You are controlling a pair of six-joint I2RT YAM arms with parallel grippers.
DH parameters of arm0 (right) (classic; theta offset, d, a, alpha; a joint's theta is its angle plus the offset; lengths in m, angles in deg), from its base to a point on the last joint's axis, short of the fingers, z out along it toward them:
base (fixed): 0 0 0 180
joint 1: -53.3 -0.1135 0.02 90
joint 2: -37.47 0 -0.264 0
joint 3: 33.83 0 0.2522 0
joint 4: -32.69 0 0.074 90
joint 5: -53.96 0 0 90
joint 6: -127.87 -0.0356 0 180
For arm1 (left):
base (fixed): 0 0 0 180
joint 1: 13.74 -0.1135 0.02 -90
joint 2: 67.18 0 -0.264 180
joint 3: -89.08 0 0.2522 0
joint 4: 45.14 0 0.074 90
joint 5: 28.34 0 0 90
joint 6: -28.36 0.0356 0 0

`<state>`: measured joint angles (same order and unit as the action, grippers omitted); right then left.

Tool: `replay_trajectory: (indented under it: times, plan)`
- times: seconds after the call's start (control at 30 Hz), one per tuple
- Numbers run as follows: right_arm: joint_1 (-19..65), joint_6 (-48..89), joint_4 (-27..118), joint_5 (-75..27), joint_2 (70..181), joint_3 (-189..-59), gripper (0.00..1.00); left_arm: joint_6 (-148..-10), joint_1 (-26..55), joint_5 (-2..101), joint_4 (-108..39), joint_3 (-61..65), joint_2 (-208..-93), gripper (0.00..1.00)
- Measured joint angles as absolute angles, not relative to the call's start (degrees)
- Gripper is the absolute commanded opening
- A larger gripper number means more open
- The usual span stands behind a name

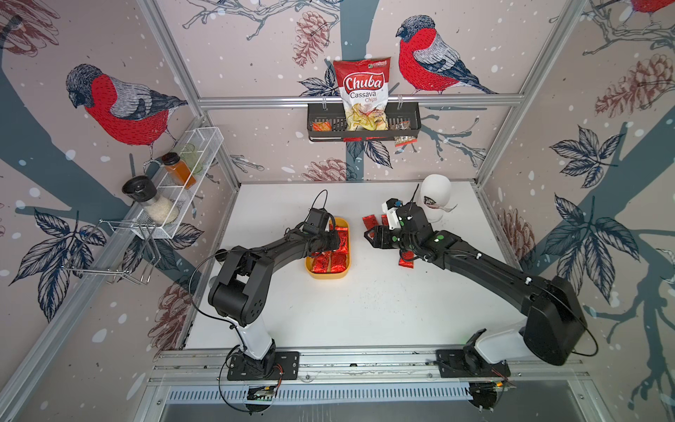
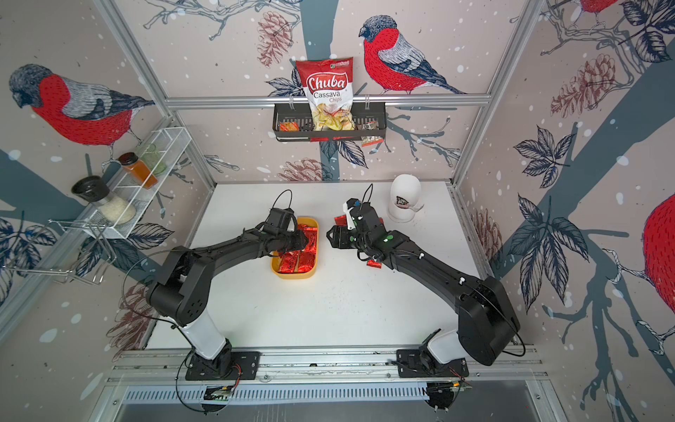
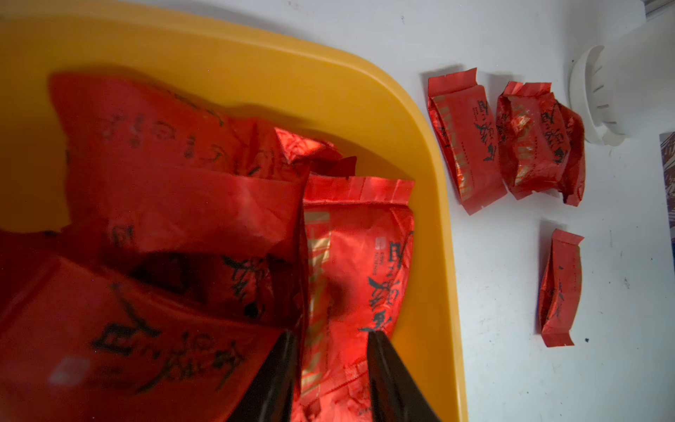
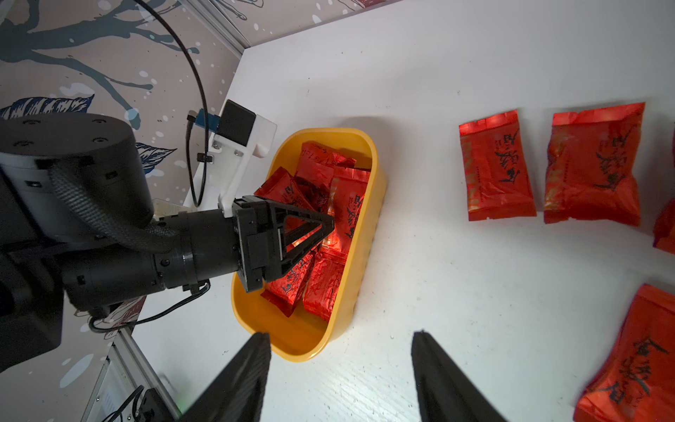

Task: Take the tea bags out of the storage box
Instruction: Pick up the tea bag from the storage box.

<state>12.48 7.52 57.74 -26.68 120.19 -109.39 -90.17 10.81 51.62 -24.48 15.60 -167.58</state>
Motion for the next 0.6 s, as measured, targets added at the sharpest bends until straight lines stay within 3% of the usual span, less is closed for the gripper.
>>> replay_trajectory:
  times: [0.1, 0.17, 0.27, 0.33, 0.6]
  plan:
    - [12.5, 7.5, 57.8, -26.7, 120.2, -109.4, 0.67, -90.1, 10.8, 51.7, -24.5, 15.6, -168.9, 0.35]
    - [12.5, 7.5, 57.8, -26.7, 120.2, -109.5, 0.66, -90.1, 10.8, 51.5, -24.6, 15.5, -169.4, 0.27]
    - [12.5, 7.5, 57.8, -26.7, 120.2, -109.5, 0.67, -90.2, 10.8, 51.4, -24.6, 15.3, -169.4, 0.06]
    - [12.5, 7.5, 57.9, -26.7, 120.2, -109.5, 0.67, -90.1, 10.8, 51.1, -24.6, 15.1, -169.2, 0.0]
    - [12.7, 7.6, 58.0, -26.8, 119.3, -109.5, 0.66, -90.2, 10.8, 51.3, -22.3, 14.2, -163.7, 0.0]
